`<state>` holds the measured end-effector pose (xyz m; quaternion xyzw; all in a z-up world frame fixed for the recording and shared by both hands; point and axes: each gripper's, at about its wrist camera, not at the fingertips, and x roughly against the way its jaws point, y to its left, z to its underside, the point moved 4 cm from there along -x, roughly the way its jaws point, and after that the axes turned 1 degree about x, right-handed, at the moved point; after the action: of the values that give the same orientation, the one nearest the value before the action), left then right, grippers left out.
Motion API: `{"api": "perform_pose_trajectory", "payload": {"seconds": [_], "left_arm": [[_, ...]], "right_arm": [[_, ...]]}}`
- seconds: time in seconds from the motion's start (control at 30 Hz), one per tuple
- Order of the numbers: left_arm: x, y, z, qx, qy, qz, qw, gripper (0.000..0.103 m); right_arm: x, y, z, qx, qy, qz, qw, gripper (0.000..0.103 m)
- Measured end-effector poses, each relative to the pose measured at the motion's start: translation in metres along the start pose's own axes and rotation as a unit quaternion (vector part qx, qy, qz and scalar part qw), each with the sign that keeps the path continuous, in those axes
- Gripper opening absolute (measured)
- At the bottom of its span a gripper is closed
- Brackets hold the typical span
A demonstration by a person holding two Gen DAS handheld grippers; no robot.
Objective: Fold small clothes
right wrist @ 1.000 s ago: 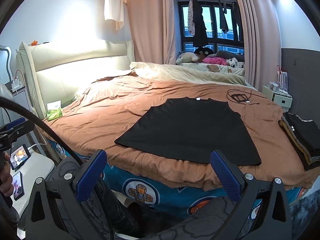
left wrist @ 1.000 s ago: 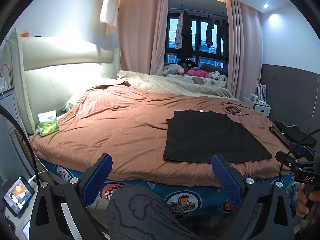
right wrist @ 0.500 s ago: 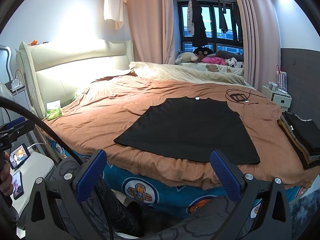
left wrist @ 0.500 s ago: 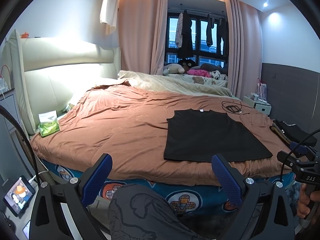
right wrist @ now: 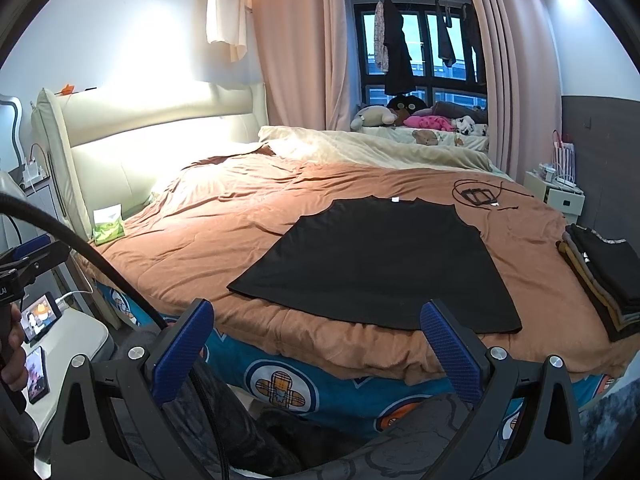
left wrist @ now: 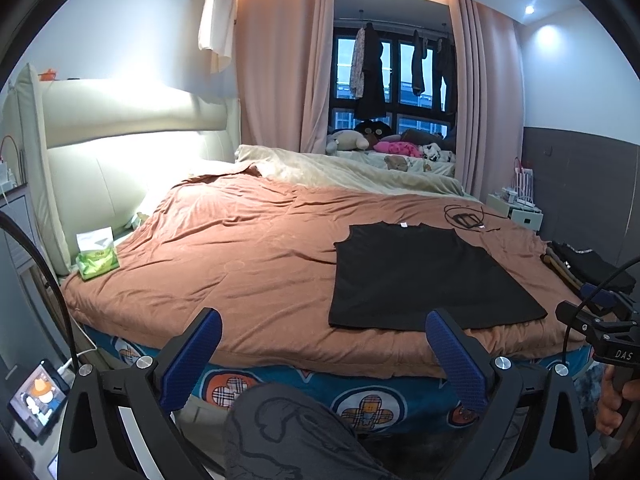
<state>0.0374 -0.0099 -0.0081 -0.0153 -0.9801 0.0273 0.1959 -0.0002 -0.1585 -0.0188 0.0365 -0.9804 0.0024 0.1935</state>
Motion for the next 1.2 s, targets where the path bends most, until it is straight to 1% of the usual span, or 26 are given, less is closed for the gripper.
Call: {"api": "perform_pose_trajectory", "payload": {"seconds": [0.2,0.37,0.47,0.63,0.7,0.83,0.9,1.0,1.07,1.13,1.2], "left_arm": [[-0.02,-0.003,-0.005,-0.006,0.008,-0.001,0.9999,0.102],[-0.037,-0.005,-0.007,-0.007,0.017,0.002,0.9998,0.102],[-0.05,-0.008,-0.008,-0.008,0.029,0.009,0.9995,0.102],[-0.075,-0.013,-0.008,-0.009,0.051,0.027,0.9983,0.102],[-0.087,-0.014,-0.008,-0.005,0.061,0.032,0.9976,0.1],[-0.109,-0.013,-0.005,0.005,0.081,0.036,0.9961,0.091],[-0.122,-0.013,-0.004,0.009,0.092,0.039,0.995,0.089],[-0.136,-0.01,-0.001,0.016,0.106,0.043,0.9933,0.084],[-0.147,-0.011,0.002,0.019,0.116,0.045,0.992,0.078],[-0.16,-0.012,0.004,0.019,0.128,0.05,0.9904,0.075],[-0.173,-0.015,0.006,0.017,0.137,0.054,0.989,0.072]], "right_arm": [[-0.014,-0.01,-0.002,-0.013,0.0,-0.001,1.0,0.103],[-0.028,-0.017,-0.006,-0.01,0.007,0.003,1.0,0.103],[-0.036,-0.024,-0.008,-0.023,0.01,0.005,1.0,0.103],[-0.053,-0.038,-0.013,-0.033,0.025,0.019,0.999,0.103],[-0.059,-0.043,-0.015,-0.036,0.03,0.023,0.999,0.103],[-0.072,-0.055,-0.018,-0.041,0.039,0.036,0.998,0.103],[-0.077,-0.06,-0.018,-0.048,0.046,0.041,0.997,0.103],[-0.085,-0.067,-0.016,-0.056,0.057,0.054,0.995,0.103],[-0.09,-0.073,-0.015,-0.063,0.065,0.063,0.994,0.103],[-0.094,-0.078,-0.015,-0.072,0.071,0.071,0.992,0.103],[-0.097,-0.083,-0.016,-0.078,0.077,0.08,0.991,0.101]]}}
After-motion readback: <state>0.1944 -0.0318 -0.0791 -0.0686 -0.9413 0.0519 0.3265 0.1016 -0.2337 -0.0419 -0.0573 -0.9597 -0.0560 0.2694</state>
